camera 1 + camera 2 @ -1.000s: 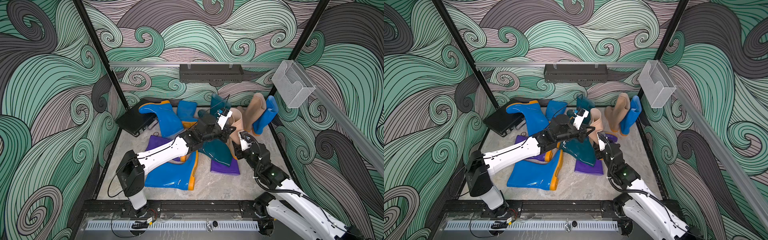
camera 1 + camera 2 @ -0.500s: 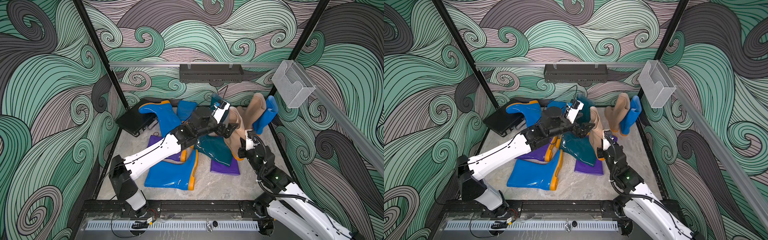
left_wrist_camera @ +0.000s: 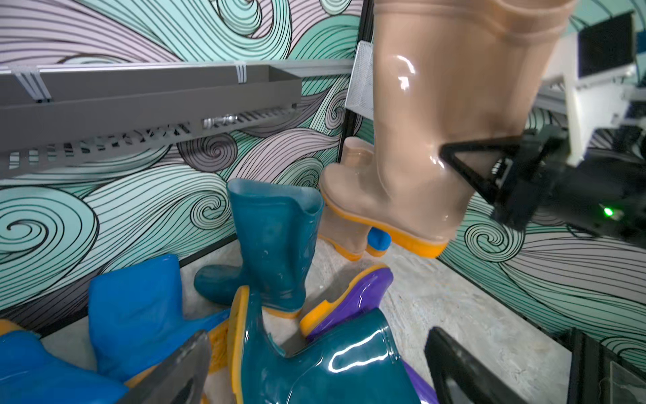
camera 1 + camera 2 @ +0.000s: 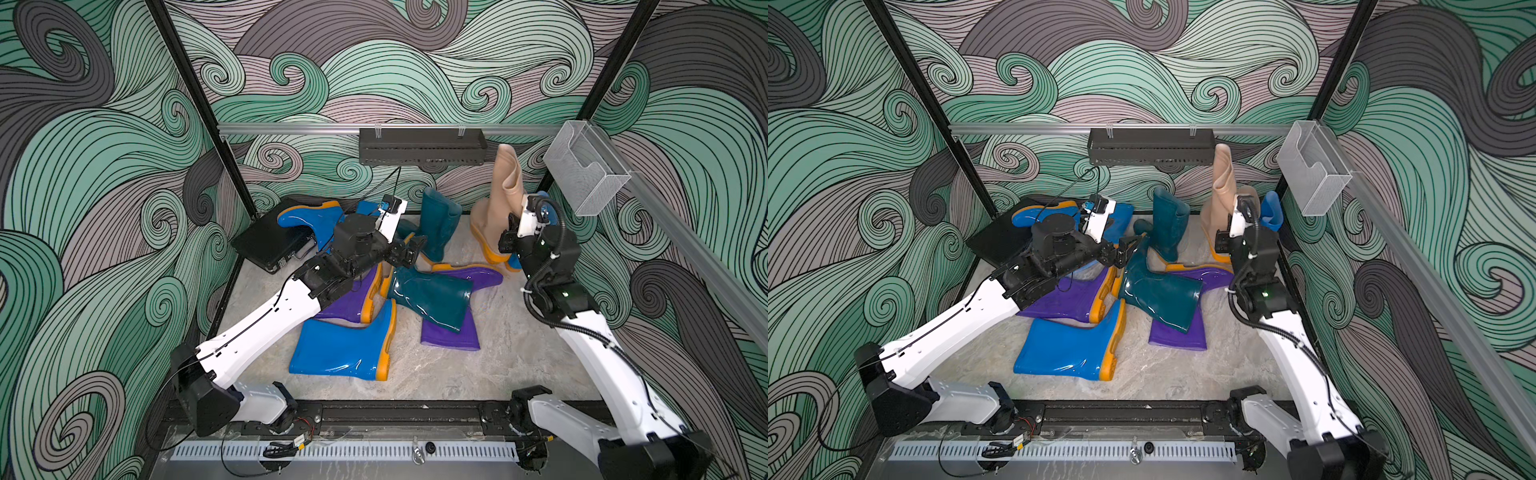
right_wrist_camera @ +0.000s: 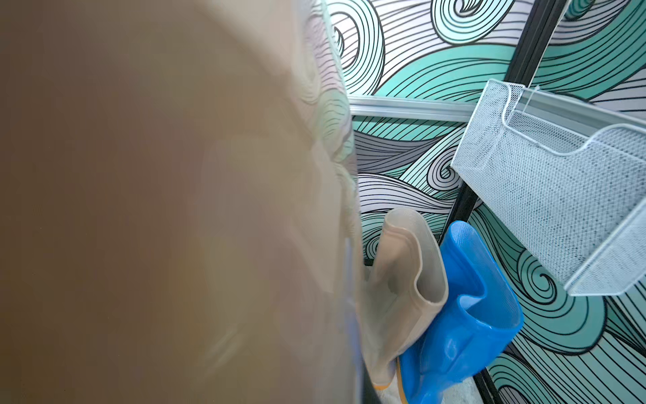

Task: Match and arrange rain boots in pairs
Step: Pair a pair of rain boots at the corner of the board.

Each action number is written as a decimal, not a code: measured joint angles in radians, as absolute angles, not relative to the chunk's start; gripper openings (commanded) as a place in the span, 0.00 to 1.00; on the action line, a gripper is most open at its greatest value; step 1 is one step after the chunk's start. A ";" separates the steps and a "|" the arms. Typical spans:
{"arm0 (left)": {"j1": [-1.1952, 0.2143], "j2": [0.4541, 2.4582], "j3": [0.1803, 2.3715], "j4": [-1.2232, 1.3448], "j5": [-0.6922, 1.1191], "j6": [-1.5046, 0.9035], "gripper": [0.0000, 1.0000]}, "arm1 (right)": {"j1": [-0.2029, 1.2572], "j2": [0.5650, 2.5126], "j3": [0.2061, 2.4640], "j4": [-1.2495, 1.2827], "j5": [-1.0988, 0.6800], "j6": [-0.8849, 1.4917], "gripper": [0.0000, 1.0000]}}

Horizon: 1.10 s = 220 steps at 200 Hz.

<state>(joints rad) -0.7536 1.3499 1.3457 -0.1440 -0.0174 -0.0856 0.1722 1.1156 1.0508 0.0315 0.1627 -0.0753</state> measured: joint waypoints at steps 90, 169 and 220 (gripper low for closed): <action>-0.741 1.344 1.200 -0.151 -0.044 -0.141 0.95 | 0.075 1.542 1.070 0.277 -0.065 -0.051 0.00; -0.741 1.351 1.191 -0.134 -0.057 -0.143 0.94 | 0.075 1.882 1.164 0.641 -0.080 -0.015 0.00; -0.741 1.360 1.191 -0.134 -0.070 -0.143 0.94 | 0.075 1.938 1.077 0.733 -0.056 -0.002 0.00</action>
<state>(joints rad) -0.7406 1.3602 1.1912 -0.1345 -0.0696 -0.1429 0.0753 1.9381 1.0771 0.7326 -0.0563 -0.0025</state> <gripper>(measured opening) 0.938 0.057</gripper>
